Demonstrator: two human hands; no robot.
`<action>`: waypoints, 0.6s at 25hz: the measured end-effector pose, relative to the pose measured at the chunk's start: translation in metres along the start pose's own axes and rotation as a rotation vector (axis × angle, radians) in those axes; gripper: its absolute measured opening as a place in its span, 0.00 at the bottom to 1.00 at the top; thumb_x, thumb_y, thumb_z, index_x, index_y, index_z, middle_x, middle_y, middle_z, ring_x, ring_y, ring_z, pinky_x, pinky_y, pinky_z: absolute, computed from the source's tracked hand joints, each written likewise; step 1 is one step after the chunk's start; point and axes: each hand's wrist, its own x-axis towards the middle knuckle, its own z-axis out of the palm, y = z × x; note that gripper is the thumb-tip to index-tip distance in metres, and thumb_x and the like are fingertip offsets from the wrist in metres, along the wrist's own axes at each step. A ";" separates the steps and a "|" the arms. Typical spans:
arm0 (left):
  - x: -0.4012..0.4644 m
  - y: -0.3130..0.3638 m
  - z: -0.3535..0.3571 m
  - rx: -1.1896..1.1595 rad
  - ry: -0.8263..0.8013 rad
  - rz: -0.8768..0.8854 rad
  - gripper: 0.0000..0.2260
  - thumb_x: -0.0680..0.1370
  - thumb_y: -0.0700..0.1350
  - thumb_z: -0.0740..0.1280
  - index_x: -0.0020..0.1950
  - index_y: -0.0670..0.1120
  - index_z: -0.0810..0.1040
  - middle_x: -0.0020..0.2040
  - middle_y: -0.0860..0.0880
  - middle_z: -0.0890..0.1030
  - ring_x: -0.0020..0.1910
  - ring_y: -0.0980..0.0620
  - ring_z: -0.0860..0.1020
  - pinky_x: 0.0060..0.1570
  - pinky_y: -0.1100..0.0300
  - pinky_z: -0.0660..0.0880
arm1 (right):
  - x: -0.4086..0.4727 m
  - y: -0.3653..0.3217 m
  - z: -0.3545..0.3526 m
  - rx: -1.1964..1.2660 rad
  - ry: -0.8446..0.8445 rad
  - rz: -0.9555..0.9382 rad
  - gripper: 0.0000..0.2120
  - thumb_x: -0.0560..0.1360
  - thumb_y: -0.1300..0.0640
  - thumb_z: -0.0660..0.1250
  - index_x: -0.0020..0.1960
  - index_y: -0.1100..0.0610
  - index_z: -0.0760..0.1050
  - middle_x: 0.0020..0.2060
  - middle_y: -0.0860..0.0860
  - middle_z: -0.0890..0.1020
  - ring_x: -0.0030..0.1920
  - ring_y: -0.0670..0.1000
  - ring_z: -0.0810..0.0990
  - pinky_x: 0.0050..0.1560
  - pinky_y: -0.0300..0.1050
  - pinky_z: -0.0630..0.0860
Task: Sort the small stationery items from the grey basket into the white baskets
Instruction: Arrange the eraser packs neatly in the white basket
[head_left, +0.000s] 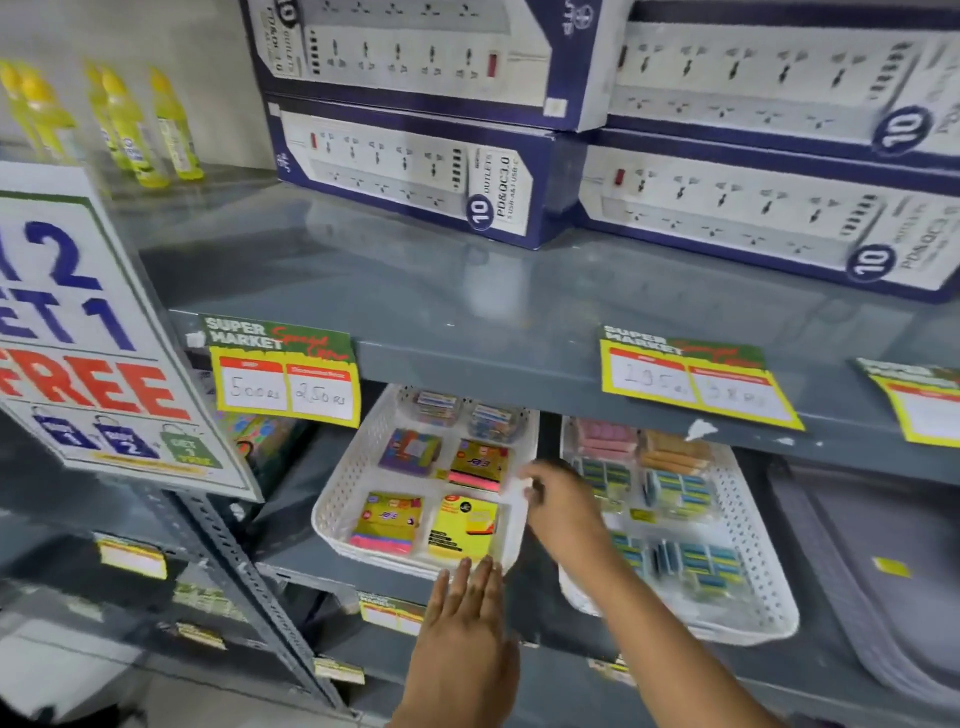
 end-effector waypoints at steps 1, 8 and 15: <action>0.006 0.005 -0.004 -0.025 -0.012 0.013 0.28 0.66 0.58 0.61 0.59 0.44 0.83 0.59 0.50 0.83 0.58 0.49 0.81 0.66 0.55 0.66 | -0.004 0.023 -0.019 0.056 0.018 0.049 0.13 0.74 0.65 0.65 0.53 0.52 0.80 0.51 0.52 0.84 0.51 0.54 0.82 0.53 0.46 0.77; 0.015 0.081 0.007 -0.158 -0.052 0.308 0.27 0.69 0.57 0.62 0.64 0.48 0.78 0.64 0.54 0.79 0.63 0.53 0.78 0.65 0.58 0.71 | -0.011 0.161 -0.132 0.063 -0.010 0.339 0.12 0.71 0.70 0.68 0.48 0.56 0.80 0.52 0.58 0.84 0.49 0.54 0.82 0.48 0.40 0.77; 0.011 0.102 0.031 -0.058 0.134 0.267 0.24 0.68 0.47 0.67 0.62 0.41 0.80 0.61 0.47 0.81 0.61 0.46 0.79 0.65 0.50 0.70 | -0.020 0.133 -0.092 -0.006 -0.415 0.167 0.36 0.63 0.56 0.80 0.68 0.51 0.72 0.66 0.49 0.75 0.65 0.51 0.75 0.65 0.46 0.73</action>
